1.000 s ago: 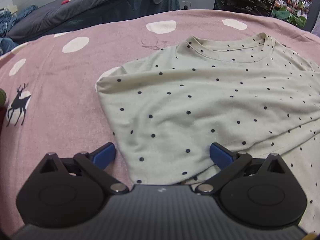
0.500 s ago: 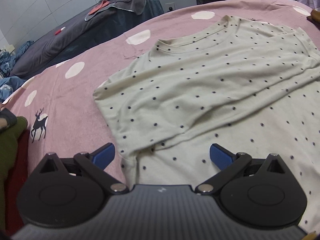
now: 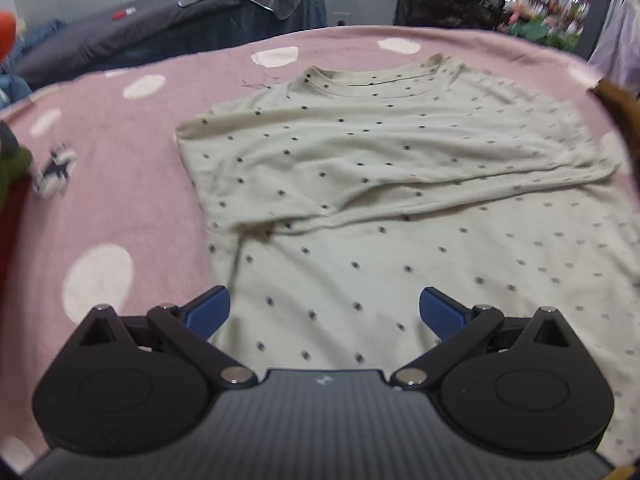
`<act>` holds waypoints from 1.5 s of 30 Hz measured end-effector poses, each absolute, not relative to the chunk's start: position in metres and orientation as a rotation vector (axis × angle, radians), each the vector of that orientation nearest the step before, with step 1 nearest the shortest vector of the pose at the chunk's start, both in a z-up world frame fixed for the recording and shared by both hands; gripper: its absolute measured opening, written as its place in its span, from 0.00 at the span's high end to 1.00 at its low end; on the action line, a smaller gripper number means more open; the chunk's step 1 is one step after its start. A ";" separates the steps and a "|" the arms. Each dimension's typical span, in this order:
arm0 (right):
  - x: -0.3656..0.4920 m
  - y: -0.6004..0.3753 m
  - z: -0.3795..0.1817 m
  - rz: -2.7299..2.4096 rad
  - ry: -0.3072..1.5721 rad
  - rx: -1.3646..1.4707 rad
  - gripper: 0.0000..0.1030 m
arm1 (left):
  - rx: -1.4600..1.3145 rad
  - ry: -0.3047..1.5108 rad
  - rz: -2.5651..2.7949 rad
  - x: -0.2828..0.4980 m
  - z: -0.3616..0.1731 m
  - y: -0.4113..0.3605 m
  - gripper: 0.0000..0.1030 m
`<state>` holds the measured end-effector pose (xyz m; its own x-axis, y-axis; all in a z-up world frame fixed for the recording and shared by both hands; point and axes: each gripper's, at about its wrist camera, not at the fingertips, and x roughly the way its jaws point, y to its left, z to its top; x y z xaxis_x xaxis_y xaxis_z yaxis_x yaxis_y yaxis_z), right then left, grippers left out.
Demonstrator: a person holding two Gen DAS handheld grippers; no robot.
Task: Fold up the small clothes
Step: 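Grasp the shirt hem with the left gripper while the right gripper grasps it too, then lift the hem with both grippers and fold it over toward the collar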
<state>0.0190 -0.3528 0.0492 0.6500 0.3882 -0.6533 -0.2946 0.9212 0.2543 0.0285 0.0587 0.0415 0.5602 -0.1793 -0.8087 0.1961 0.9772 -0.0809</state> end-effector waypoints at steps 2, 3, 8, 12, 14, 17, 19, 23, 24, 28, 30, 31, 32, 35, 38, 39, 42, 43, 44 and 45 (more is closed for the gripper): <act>0.011 -0.359 0.052 0.409 0.766 0.140 0.00 | -0.009 0.938 -0.261 0.018 0.041 0.074 0.00; 0.007 -0.364 0.052 0.414 0.766 0.145 0.00 | -0.019 0.924 -0.270 0.013 0.041 0.084 0.00; -0.017 -0.400 0.048 0.373 0.762 0.221 0.00 | -0.139 1.034 -0.231 -0.011 0.030 0.140 0.03; -0.046 -0.417 0.046 0.376 0.778 0.281 0.00 | -0.044 1.081 -0.402 -0.050 0.036 0.136 0.10; -0.060 -0.416 0.046 0.386 0.786 0.257 0.00 | -0.008 1.116 -0.506 -0.071 0.036 0.123 0.12; -0.075 -0.413 0.046 0.403 0.831 0.204 0.00 | 0.030 1.138 -0.580 -0.096 0.035 0.106 0.12; -0.085 -0.410 0.047 0.425 0.839 0.169 0.00 | 0.003 1.134 -0.603 -0.104 0.036 0.101 0.14; -0.100 -0.407 0.049 0.453 0.863 0.092 0.00 | -0.087 1.149 -0.644 -0.108 0.036 0.092 0.50; -0.103 -0.408 0.049 0.460 0.868 0.093 0.00 | -0.087 1.166 -0.659 -0.109 0.034 0.087 0.53; -0.109 -0.406 0.048 0.478 0.897 0.073 0.22 | -0.087 1.141 -0.648 -0.115 0.029 0.086 0.53; -0.110 -0.404 0.045 0.500 0.936 0.078 0.44 | -0.154 1.145 -0.638 -0.113 0.027 0.093 0.53; -0.111 -0.403 0.042 0.505 0.953 0.083 0.44 | -0.163 1.142 -0.638 -0.113 0.026 0.095 0.53; -0.113 -0.402 0.040 0.507 0.952 0.089 0.44 | -0.156 1.136 -0.641 -0.113 0.026 0.095 0.54; -0.113 -0.402 0.035 0.506 0.956 0.139 0.44 | -0.125 1.124 -0.633 -0.115 0.028 0.090 0.59; -0.112 -0.399 0.036 0.522 0.969 0.141 0.81 | -0.138 1.120 -0.640 -0.115 0.027 0.094 0.83; -0.112 -0.397 0.035 0.531 0.983 0.134 0.84 | -0.160 1.121 -0.646 -0.114 0.026 0.097 0.86; -0.111 -0.401 0.034 0.531 0.994 0.157 0.90 | -0.153 1.105 -0.661 -0.115 0.029 0.101 0.87; -0.111 -0.402 0.035 0.529 0.996 0.168 0.91 | -0.150 1.101 -0.671 -0.115 0.031 0.103 0.87; -0.110 -0.404 0.036 0.527 0.994 0.175 0.91 | -0.149 1.094 -0.672 -0.115 0.034 0.106 0.87; -0.110 -0.406 0.037 0.526 0.992 0.179 0.92 | -0.154 1.086 -0.665 -0.115 0.036 0.111 0.87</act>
